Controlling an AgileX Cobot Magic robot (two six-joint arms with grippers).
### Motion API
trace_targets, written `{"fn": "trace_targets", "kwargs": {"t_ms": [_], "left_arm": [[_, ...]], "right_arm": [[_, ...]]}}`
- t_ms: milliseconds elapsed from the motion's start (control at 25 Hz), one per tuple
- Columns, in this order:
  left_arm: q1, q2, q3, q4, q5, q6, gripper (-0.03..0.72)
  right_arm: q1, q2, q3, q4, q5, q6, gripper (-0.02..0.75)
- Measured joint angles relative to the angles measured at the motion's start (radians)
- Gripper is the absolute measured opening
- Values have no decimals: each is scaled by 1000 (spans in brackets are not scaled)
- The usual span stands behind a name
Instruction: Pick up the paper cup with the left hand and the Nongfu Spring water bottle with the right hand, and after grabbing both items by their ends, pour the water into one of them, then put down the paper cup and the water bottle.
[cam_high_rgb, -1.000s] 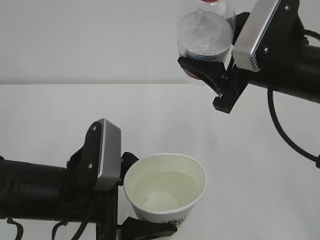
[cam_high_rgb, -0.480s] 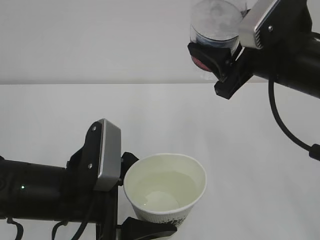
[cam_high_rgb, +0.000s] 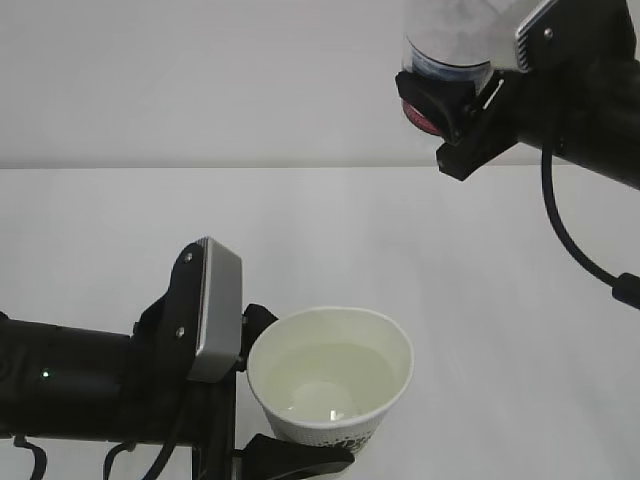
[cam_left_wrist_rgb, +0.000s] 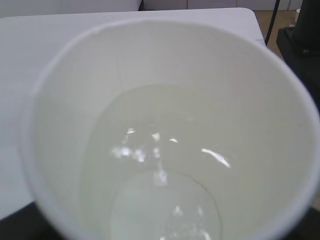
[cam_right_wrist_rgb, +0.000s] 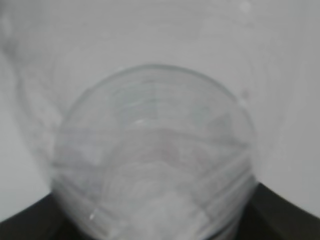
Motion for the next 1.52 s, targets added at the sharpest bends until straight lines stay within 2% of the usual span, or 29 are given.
{"fn": "trace_targets", "kwargs": {"t_ms": [480,800,1520], "left_arm": [[0,0,0,0,0,0,561],[0,0,0,0,0,0,561],[0,0,0,0,0,0,559]], "right_arm": [[-74,18,2,107,4,-2,477],[-76,66,39,215,4,-16,477],[-76,101,204,499,-140,-138,477]]}}
